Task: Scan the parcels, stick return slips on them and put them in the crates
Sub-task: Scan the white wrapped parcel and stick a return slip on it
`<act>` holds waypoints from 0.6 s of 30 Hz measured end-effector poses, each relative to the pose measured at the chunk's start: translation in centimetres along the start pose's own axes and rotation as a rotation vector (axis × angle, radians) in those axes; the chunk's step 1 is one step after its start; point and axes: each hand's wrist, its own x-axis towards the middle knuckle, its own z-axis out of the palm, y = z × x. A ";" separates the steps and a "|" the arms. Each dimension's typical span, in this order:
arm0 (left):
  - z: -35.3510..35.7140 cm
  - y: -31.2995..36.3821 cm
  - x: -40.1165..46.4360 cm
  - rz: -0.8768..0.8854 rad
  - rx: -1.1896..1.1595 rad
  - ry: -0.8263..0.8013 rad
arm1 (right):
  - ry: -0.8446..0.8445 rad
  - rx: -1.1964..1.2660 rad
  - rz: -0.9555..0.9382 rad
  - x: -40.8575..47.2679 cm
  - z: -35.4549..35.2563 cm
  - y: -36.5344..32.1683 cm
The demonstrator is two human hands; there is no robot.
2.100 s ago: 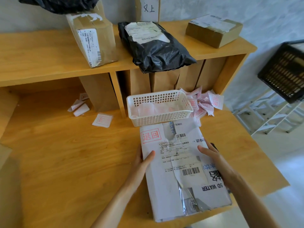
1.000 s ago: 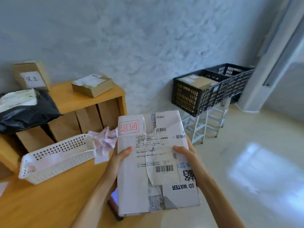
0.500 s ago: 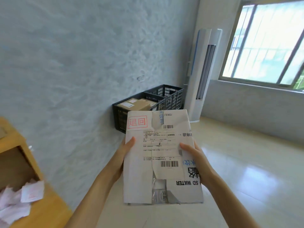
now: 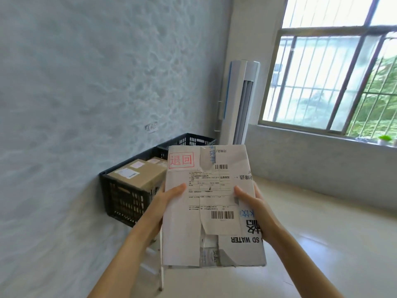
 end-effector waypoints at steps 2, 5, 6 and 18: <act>-0.2 1.1 4.0 0.021 0.039 -0.022 | 0.020 -0.011 -0.021 3.7 -0.7 -0.4; 0.0 1.7 9.4 0.032 0.065 -0.050 | 0.045 -0.016 -0.031 8.3 -2.4 -0.6; 0.0 1.7 11.1 0.030 0.070 -0.051 | 0.053 -0.018 -0.027 9.7 -3.1 -0.6; 2.1 -3.6 34.9 0.009 0.125 -0.041 | 0.085 0.017 -0.011 30.0 -15.0 4.1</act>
